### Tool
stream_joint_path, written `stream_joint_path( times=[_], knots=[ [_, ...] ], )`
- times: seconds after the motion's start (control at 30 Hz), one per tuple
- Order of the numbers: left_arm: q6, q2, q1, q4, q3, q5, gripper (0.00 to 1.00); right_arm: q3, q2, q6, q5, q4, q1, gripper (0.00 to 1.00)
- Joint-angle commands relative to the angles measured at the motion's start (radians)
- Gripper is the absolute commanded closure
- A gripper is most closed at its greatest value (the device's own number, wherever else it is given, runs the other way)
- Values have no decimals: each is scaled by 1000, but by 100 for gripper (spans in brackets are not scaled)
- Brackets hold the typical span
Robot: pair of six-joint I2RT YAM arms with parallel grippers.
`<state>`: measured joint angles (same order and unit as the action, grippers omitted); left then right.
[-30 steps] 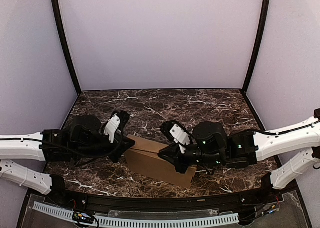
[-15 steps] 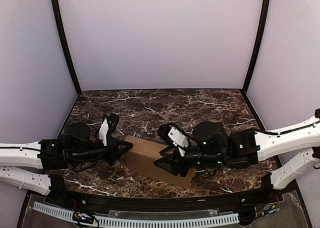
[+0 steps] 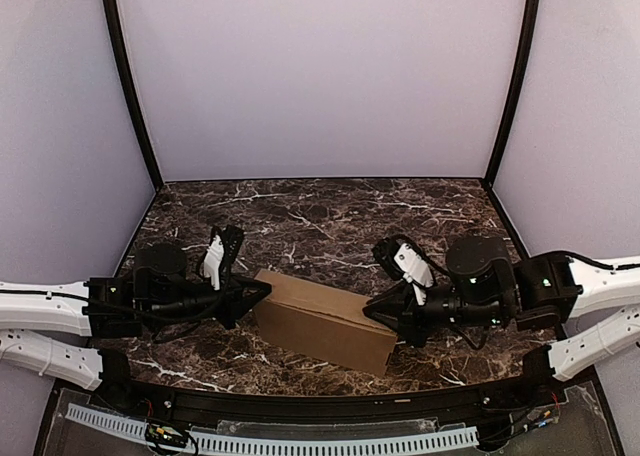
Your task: Fold the paper box
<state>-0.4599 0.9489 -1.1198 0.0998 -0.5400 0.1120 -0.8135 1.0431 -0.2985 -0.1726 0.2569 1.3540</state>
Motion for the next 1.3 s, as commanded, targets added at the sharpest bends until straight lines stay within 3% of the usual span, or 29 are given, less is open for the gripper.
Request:
stream_joint_path(
  times=[0.0,0.1,0.3,0.77,1.13,1.27],
  knots=[
    [1,47,2,-224,52,-29,99,90,-33,-76,-74,38,3,94],
    [1,40,2,-235,52,-27,99,209,-41,-160,-58,4,5,100],
    [1,40,1,-245,49,-29,99,420,-77,-291,24,-114,8,100],
    [10,58,2,-258,24,-26,99,156,-220,-24,-99,-32,11,100],
    [19,60,2,-269,5,-27,99,384,-49,-186,-48,-84,28,100],
    [54,50,1,-301,-49,-15,91,372,-51,-171,-75,-71,39,100]
  ],
)
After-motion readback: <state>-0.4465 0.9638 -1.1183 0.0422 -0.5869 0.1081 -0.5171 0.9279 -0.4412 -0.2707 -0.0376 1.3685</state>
